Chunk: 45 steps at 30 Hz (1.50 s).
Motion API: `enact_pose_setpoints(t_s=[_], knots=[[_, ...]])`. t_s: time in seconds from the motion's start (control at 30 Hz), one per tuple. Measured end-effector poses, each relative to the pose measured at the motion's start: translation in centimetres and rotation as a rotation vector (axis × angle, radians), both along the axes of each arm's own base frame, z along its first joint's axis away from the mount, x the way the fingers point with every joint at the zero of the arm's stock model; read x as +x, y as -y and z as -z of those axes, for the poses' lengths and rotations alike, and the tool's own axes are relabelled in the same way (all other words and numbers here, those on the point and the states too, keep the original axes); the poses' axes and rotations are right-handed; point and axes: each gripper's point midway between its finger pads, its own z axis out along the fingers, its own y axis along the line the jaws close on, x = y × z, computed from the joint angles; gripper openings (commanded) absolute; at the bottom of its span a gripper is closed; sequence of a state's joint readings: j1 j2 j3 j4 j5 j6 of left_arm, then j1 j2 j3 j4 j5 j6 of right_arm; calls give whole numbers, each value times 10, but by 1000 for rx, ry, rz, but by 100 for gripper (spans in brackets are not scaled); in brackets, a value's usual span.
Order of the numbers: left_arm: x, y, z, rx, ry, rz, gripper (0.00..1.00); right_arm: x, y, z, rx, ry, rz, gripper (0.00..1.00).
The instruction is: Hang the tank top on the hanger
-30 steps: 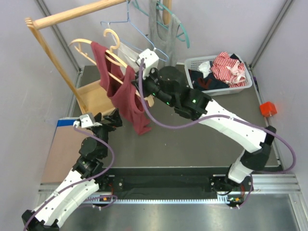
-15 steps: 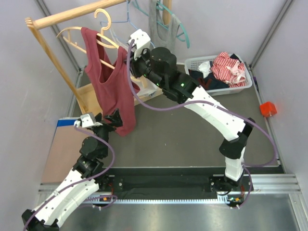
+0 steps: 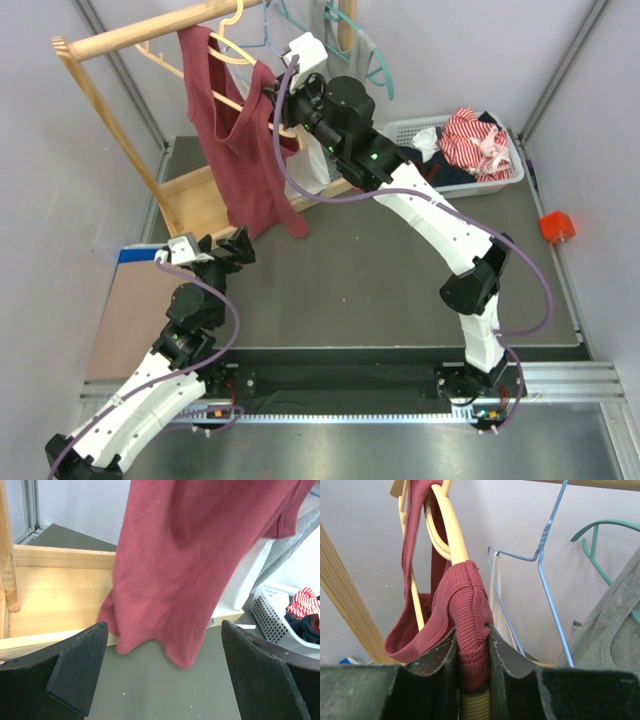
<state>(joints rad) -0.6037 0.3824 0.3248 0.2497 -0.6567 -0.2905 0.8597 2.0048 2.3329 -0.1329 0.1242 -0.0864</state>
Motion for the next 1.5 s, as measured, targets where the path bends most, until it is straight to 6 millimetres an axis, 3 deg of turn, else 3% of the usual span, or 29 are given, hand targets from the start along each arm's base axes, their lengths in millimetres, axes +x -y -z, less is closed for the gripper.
enact_pose_setpoints(t_s=[0.47, 1.2, 1.27, 1.3, 1.4, 1.47, 1.5], knots=[[3, 1, 5, 12, -20, -6, 99, 27, -10, 7, 26, 25, 7, 0], [4, 2, 8, 18, -29, -6, 99, 40, -8, 35, -15, -22, 68, 1], [4, 2, 8, 20, -31, -6, 99, 40, -8, 35, -17, -23, 69, 12], [4, 2, 8, 20, -30, -6, 99, 40, -7, 35, -18, -23, 69, 28], [4, 2, 8, 20, -30, -6, 99, 39, -7, 37, -30, -24, 69, 62], [4, 2, 8, 20, -31, -6, 99, 37, -6, 39, -36, -29, 67, 71], [4, 2, 9, 20, -31, -6, 99, 35, -6, 41, -49, -27, 66, 81]])
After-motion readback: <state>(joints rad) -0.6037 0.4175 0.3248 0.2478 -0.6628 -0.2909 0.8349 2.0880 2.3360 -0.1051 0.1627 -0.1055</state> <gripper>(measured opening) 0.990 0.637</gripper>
